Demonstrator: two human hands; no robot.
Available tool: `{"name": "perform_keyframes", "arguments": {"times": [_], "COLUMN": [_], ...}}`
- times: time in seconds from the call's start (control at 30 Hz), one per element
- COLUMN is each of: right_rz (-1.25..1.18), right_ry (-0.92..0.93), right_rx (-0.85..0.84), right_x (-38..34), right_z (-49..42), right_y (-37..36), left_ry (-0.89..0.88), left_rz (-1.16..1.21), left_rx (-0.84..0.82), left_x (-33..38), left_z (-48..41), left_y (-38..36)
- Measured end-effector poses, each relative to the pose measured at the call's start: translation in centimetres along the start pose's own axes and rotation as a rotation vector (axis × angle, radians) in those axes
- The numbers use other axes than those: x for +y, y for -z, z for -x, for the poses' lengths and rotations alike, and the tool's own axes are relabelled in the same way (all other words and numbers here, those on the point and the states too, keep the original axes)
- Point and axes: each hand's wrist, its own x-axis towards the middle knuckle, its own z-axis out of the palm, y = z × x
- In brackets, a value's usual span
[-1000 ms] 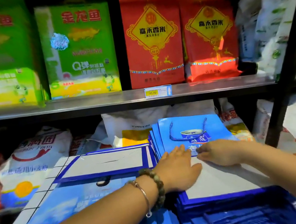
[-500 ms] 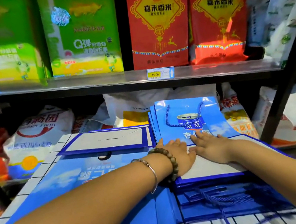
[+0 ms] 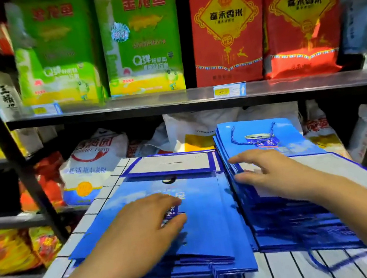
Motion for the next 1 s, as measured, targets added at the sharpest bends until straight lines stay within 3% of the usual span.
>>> {"name": "perform_keyframes", "arguments": {"times": [0.1,0.23,0.43,0.53,0.73,0.93,1.0], "right_rz": [-0.039,0.069,0.189,0.165,0.066,0.014,-0.051], "right_ry": [0.157,0.276,0.204,0.185,0.166,0.146,0.125], "right_rx": [-0.157,-0.282,-0.254,-0.186,-0.143,-0.182,-0.164], "right_x": [-5.6,-8.7,-8.1,-8.9,-9.4,-9.3,-9.4], "right_z": [2.5,4.3,7.5,8.7,9.2,9.4,9.2], "right_y": [-2.3,-5.9,-9.1,-9.8,-10.0,-10.5,-10.3], "left_ry": [0.107,0.124,0.136,0.053,0.208,0.25,0.35], "left_rz": [-0.1,-0.028,0.392,0.157,-0.166,-0.195,-0.12], "left_rx": [0.026,0.09,0.122,0.298,0.209,0.216,0.187], "left_x": [-2.0,-1.7,-1.1,-2.7,-2.9,-2.7,-1.7], "left_z": [1.6,3.6,8.9,11.0,12.0,12.4,12.5], "left_y": [-2.4,-3.7,-3.6,-3.8,-1.6,-1.6,-0.8]}}
